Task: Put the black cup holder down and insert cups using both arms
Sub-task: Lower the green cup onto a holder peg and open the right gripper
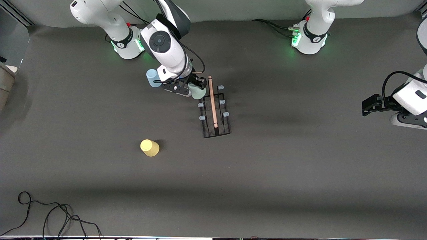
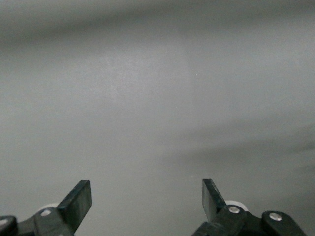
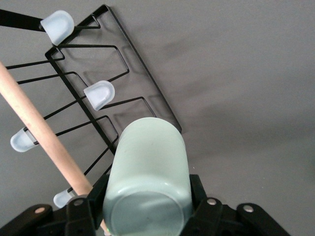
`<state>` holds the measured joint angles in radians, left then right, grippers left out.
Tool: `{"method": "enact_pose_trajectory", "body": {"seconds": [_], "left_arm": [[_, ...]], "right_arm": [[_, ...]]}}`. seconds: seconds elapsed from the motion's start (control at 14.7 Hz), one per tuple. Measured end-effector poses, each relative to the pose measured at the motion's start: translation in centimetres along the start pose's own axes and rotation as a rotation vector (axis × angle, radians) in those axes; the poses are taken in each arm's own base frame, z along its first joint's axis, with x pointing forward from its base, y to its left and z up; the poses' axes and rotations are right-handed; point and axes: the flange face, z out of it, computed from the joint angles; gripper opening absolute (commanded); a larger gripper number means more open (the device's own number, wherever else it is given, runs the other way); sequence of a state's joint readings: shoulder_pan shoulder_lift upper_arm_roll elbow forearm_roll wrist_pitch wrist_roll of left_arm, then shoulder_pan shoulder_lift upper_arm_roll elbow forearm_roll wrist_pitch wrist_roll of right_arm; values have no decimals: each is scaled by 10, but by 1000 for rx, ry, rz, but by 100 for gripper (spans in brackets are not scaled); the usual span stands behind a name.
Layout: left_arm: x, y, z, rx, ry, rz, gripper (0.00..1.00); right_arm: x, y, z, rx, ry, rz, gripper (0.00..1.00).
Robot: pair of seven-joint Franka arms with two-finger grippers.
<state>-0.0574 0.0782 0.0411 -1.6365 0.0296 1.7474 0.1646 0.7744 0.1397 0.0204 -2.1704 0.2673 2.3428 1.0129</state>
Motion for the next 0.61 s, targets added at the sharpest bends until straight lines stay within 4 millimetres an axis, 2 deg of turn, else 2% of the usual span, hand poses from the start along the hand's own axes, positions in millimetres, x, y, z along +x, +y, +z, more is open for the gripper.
{"method": "enact_pose_trajectory", "body": {"seconds": [0.07,0.14,0.34,0.61], "left_arm": [[0,-1,0,0,1,-1,100],[0,-1,-1,1,2,-2,100],[-1,-2,-1,0,1,-4,100],[0,-1,1,-4,-2,-4,100]], "right_arm": [[1,0,5,0,2,2,95],[3,-1,9,1,5,4,100],[6,-1,16,-1,7,8,100],[14,-7,0,30,22,17,100]]}}
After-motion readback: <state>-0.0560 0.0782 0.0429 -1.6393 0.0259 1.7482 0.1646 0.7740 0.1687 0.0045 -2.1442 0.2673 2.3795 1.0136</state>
